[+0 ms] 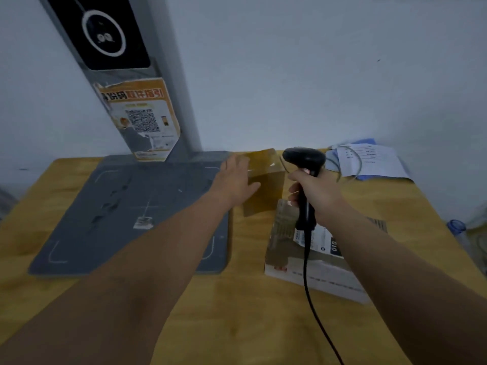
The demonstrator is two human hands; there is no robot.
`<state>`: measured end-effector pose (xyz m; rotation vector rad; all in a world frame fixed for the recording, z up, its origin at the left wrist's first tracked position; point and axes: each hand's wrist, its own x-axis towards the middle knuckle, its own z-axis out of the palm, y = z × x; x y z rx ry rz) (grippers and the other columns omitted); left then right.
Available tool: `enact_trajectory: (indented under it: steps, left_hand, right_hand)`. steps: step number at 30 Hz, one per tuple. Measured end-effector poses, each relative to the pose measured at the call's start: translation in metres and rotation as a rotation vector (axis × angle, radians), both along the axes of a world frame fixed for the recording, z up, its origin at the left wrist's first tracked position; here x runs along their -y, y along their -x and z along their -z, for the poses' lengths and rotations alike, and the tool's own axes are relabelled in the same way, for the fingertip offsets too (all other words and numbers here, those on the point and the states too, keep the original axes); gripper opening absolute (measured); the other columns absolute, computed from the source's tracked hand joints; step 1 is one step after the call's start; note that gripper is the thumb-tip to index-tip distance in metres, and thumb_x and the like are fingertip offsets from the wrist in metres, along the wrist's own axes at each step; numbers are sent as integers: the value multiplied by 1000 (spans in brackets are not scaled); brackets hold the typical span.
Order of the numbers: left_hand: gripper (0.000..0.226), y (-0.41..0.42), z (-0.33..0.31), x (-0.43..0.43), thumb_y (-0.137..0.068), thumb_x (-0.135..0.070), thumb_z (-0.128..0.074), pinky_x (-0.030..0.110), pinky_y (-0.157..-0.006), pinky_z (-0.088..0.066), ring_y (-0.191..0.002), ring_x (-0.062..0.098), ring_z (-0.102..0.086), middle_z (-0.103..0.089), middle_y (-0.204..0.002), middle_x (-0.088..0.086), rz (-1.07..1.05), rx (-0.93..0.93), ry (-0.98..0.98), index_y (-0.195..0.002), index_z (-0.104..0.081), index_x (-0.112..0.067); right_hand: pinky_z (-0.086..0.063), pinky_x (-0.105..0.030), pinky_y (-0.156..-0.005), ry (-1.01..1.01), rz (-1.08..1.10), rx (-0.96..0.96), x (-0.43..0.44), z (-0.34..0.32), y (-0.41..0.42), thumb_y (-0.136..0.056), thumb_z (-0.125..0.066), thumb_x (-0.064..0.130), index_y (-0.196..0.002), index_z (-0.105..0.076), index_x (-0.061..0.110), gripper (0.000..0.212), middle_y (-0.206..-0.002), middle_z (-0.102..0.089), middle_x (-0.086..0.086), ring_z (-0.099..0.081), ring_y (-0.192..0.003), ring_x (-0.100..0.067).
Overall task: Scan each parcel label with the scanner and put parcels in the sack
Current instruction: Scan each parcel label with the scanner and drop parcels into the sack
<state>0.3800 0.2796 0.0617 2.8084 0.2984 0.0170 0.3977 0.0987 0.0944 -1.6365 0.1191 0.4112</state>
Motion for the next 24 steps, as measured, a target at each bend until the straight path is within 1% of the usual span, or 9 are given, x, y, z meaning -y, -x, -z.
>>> enact_trajectory:
  steps: [4,5,7,10,13,15,19,22,24]
  left_hand:
    - [102,-44,11,-11,-86,-58,-57,45,-119,-5,-148,33,8,12,-161,14,44,-148,-149,-155,6,-18]
    - [106,-51,14,-13,-85,-58,-59,45,-120,-4,-148,32,10,13,-161,14,58,-184,-148,-154,11,-19]
    - [111,-56,20,-16,-82,-55,-63,49,-120,-11,-148,32,8,7,-161,13,61,-227,-72,-153,16,-20]
    - [113,-41,30,-17,-76,-54,-67,50,-112,-24,-144,34,-3,-7,-157,9,-31,-166,16,-154,8,-18]
    - [106,-10,33,-18,-70,-56,-72,44,-104,-30,-131,32,-22,-24,-141,10,-137,-88,30,-148,-13,-14]
    - [103,14,32,-20,-67,-55,-77,42,-103,-32,-127,30,-29,-29,-137,10,-195,-57,91,-143,-20,-12]
    - [105,75,25,-11,-66,-41,-84,37,-103,-31,-127,24,-28,-30,-137,7,-235,175,305,-143,-19,-11]
    - [106,124,20,6,-64,-36,-86,32,-103,-30,-128,19,-24,-29,-139,5,-129,349,254,-144,-20,-11]
    - [106,152,19,15,-62,-36,-88,35,-102,-34,-129,21,-25,-30,-139,7,-88,401,171,-143,-23,-10]
  right_hand:
    - [-51,-29,-51,-16,-5,-79,-1,10,-19,-90,-63,11,-100,-62,3,14,-68,-58,-11,-56,-54,-20]
    - [-51,-28,-50,-26,-3,-106,-1,12,-23,-90,-63,12,-100,-62,3,14,-67,-58,-10,-57,-54,-20]
    - [-52,-29,-51,-52,-2,-160,0,17,-27,-90,-63,13,-103,-61,4,16,-66,-59,-10,-59,-54,-20]
    - [-51,-31,-54,-95,-10,-228,1,22,-26,-91,-63,14,-105,-58,5,17,-70,-59,-11,-59,-57,-22]
    - [-52,-31,-53,-134,-16,-246,2,22,-16,-91,-62,13,-109,-56,5,20,-71,-59,-12,-59,-59,-23]
    - [-53,-33,-56,-159,-11,-256,3,21,-7,-90,-63,12,-110,-56,5,22,-70,-59,-12,-60,-60,-23]
    - [-52,-34,-57,-224,-38,-270,7,15,22,-89,-64,13,-110,-56,3,25,-67,-57,-13,-59,-57,-23]
    - [-54,-37,-62,-279,-52,-273,12,9,49,-88,-65,15,-109,-57,0,27,-76,-60,-16,-60,-63,-27]
    - [-59,-43,-74,-267,-62,-272,15,4,65,-89,-65,21,-107,-58,5,25,-90,-65,-18,-66,-75,-31]
